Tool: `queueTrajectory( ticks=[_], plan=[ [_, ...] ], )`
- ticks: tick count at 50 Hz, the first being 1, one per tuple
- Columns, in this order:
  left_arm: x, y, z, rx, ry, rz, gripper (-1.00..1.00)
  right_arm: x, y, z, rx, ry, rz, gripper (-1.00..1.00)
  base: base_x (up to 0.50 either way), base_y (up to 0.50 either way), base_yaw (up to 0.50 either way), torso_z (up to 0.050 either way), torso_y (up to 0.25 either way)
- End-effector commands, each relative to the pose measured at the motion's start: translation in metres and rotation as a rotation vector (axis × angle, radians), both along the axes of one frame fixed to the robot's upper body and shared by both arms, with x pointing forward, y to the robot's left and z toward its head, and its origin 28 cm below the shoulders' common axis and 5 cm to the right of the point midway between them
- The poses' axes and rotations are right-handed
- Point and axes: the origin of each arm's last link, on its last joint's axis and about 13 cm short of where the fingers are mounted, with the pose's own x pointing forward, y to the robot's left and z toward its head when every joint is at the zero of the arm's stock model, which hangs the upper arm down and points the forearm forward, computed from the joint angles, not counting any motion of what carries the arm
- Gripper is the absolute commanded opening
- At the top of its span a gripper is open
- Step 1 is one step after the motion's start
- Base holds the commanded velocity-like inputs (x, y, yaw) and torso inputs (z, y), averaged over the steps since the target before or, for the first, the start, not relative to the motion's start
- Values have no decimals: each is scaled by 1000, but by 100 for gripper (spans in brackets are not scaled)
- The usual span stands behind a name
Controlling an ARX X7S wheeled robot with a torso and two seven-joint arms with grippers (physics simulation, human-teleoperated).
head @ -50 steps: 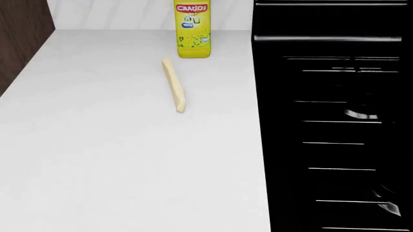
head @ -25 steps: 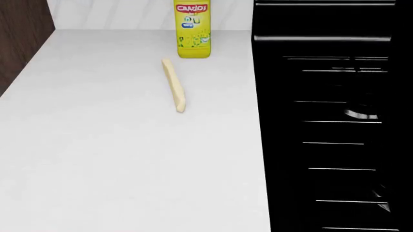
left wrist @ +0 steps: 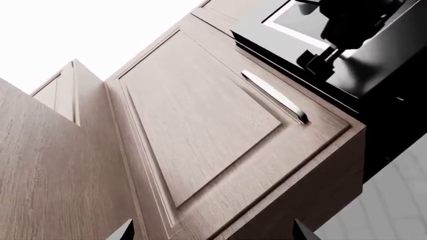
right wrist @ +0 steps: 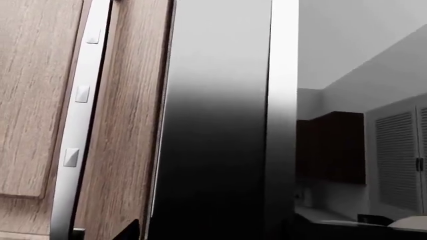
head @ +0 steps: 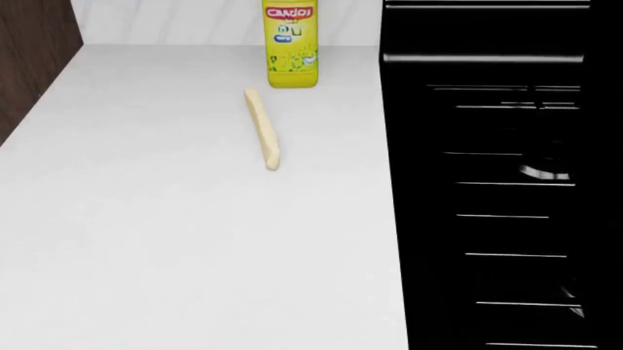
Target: Close the microwave door
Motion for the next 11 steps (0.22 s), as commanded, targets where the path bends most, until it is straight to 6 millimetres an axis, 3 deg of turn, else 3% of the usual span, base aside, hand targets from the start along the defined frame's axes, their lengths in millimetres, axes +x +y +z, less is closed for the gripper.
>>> queueTrajectory(
  ticks=[1,11],
  plan=[
    [0,0,0,0,-3,-1,100,-3,3,2,5,29,45,100,0,0,0,0,0],
    [-2,1,-4,0,-9,-3,100,-4,4,2,13,38,48,100,0,0,0,0,0]
  ],
)
